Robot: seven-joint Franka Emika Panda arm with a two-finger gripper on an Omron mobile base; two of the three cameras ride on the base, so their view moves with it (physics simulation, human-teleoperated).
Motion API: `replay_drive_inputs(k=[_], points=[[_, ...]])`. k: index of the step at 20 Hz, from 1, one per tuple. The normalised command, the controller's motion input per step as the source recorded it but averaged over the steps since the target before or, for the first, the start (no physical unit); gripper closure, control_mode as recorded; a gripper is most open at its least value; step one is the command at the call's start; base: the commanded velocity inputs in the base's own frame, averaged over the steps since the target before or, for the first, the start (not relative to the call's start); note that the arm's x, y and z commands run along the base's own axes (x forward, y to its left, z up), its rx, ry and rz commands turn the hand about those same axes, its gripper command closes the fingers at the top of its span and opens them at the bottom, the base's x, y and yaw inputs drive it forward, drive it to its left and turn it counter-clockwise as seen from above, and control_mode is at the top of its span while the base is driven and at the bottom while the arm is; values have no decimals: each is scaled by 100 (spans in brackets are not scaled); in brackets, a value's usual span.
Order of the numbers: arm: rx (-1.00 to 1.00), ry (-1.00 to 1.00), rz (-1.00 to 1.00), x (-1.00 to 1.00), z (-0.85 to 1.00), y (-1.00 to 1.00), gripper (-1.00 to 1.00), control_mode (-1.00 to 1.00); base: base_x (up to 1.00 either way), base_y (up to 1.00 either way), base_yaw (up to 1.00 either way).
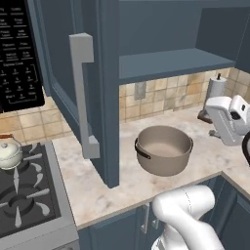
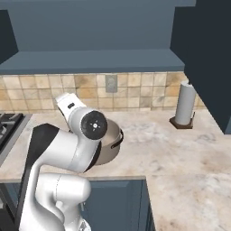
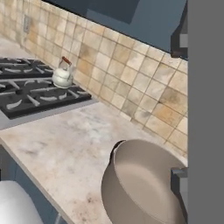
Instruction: Pick the kettle from the cabinet and place it on a stove burner. Then pick the pot from the counter and place it on another stove burner. Finally, turn both burners on.
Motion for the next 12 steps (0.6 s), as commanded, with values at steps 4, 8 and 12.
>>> replay_drive_inputs(k=[4,8,12], points=[[-3,5,-2,9,-29,-2,-100,-100,0,0,0],[-3,9,-4,20,-25,0,-100,-100,0,0,0],[-2,14,-7,37,-20,0,-100,-100,0,0,0]])
